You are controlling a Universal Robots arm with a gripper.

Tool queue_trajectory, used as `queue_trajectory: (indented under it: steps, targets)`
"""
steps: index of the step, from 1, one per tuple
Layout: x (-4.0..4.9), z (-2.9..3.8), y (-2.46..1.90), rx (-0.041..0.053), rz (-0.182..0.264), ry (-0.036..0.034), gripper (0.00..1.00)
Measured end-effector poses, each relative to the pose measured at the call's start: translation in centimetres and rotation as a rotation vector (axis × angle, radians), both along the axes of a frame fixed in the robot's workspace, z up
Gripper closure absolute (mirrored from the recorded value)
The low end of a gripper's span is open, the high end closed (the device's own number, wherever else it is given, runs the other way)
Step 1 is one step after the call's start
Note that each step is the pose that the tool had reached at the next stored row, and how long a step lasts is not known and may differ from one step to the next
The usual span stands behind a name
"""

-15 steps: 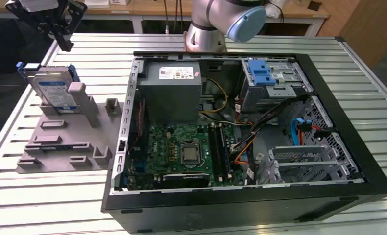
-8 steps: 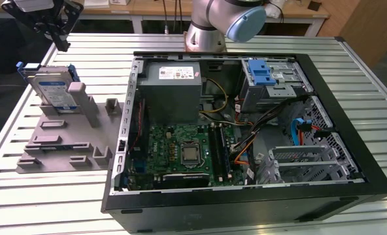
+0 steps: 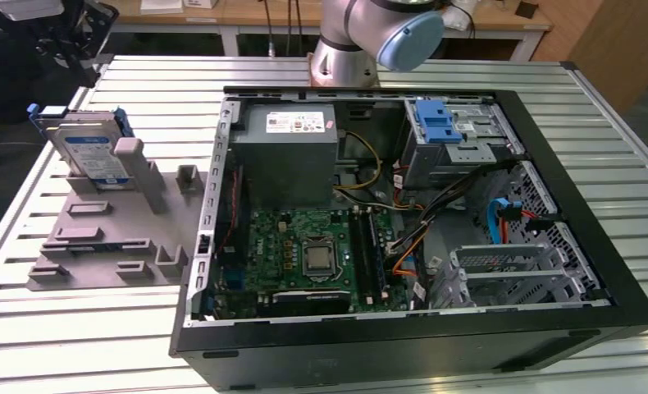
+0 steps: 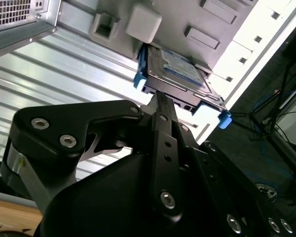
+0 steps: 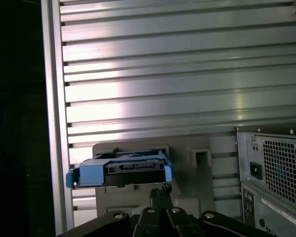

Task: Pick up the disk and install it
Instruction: 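Reach for the disk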

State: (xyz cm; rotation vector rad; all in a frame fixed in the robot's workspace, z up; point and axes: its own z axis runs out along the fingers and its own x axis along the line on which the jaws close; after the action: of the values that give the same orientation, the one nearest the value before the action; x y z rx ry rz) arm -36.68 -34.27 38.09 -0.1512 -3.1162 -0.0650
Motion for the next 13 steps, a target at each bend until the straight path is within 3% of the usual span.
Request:
queue_trajectory:
  steps: [13]
  targets:
    - [-3.57,-0.24,0.01,0.0,0.0,0.0002,0.89]
